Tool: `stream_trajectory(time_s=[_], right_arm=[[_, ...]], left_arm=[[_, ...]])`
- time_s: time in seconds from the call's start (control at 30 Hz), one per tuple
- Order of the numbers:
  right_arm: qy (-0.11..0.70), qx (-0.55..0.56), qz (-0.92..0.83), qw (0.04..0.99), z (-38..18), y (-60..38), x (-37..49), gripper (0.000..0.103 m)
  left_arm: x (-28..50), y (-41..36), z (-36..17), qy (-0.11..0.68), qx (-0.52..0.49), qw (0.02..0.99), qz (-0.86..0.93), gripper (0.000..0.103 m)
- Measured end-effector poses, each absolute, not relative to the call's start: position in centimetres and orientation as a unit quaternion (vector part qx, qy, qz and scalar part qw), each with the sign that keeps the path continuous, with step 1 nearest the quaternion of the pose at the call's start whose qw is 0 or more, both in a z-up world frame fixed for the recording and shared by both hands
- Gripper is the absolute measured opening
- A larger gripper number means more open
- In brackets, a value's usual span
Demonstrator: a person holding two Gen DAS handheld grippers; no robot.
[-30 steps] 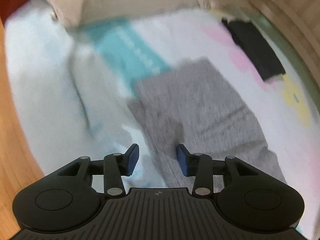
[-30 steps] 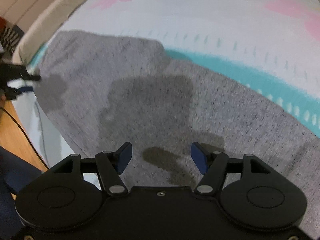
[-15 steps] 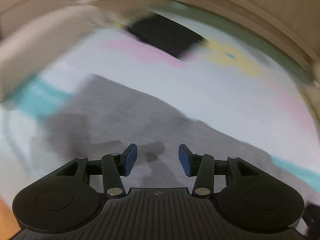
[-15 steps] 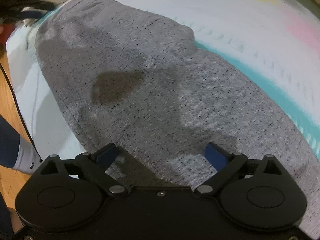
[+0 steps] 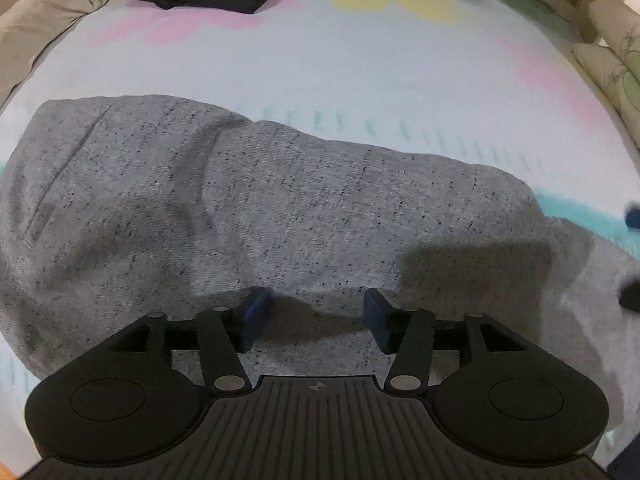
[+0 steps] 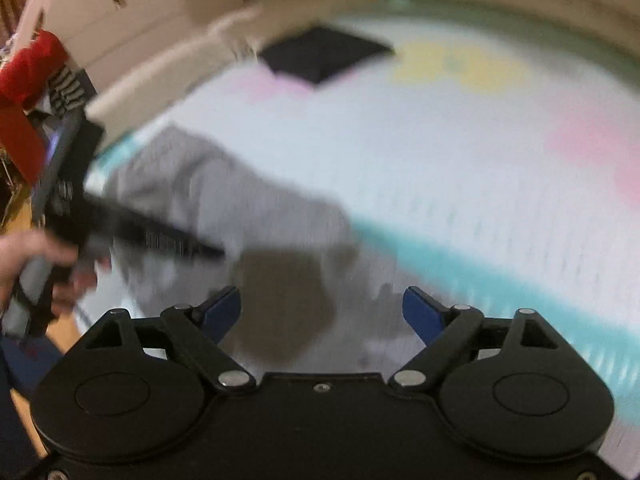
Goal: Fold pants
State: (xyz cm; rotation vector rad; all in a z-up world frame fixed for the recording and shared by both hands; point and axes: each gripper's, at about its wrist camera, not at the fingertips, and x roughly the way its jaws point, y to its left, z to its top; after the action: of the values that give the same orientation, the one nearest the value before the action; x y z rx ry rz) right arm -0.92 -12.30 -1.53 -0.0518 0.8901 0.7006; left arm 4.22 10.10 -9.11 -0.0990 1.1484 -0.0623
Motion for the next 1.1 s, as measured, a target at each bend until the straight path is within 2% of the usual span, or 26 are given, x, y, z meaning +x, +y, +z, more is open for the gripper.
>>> stream_trajectory(time_s=[0.13, 0.23, 0.3, 0.4, 0.43, 0.47, 0.6, 0.7, 0.9, 1.03, 1.1], right_arm=[[0.401, -0.032, 0.348, 0.847, -1.9, -10.7, 1.8, 0.089], [0.443, 0.006, 0.367, 0.818, -3.9, -8.8, 4.9, 0.089], [0.478, 0.039, 0.375, 0.793, -5.4, -7.6, 6.3, 0.083], [0.505, 0.074, 0.384, 0.77, -6.8, -6.6, 7.6, 0.056], [0.508, 0.077, 0.384, 0.767, -6.9, -6.5, 7.7, 0.024], [0.505, 0.076, 0.384, 0.769, -6.8, -6.5, 7.6, 0.019], [0.426, 0.01, 0.409, 0.807, -4.6, -6.7, 4.5, 0.018], [0.379, -0.064, 0.436, 0.814, -3.5, -6.0, 0.8, 0.016], [0.334, -0.232, 0.475, 0.78, -5.9, -2.5, -6.7, 0.015], [0.313, -0.291, 0.478, 0.768, -7.6, -2.0, -9.5, 0.017], [0.32, -0.286, 0.477, 0.767, -7.1, -2.2, -9.2, 0.018]], left_arm=[[5.1, 8.9, -9.2, 0.545, -0.05, 0.836, -0.031, 0.061], [5.8, 8.0, -9.4, 0.542, -0.038, 0.839, -0.032, 0.062], [6.1, 7.7, -9.4, 0.541, -0.035, 0.84, -0.033, 0.062], [6.2, 7.6, -9.3, 0.54, -0.04, 0.84, -0.035, 0.061], [6.2, 7.9, -9.0, 0.536, -0.047, 0.842, -0.03, 0.058], [6.1, 8.7, -8.2, 0.523, -0.06, 0.85, -0.018, 0.056], [5.7, 10.8, -5.2, 0.434, -0.076, 0.897, 0.047, 0.057], [6.0, 11.7, -4.2, 0.412, -0.091, 0.904, 0.067, 0.056], [6.5, 12.7, -6.3, 0.444, -0.09, 0.89, 0.048, 0.057], [6.9, 12.9, -8.7, 0.504, -0.1, 0.856, 0.054, 0.058], [6.6, 13.8, -9.6, 0.512, -0.13, 0.847, 0.061, 0.058]])
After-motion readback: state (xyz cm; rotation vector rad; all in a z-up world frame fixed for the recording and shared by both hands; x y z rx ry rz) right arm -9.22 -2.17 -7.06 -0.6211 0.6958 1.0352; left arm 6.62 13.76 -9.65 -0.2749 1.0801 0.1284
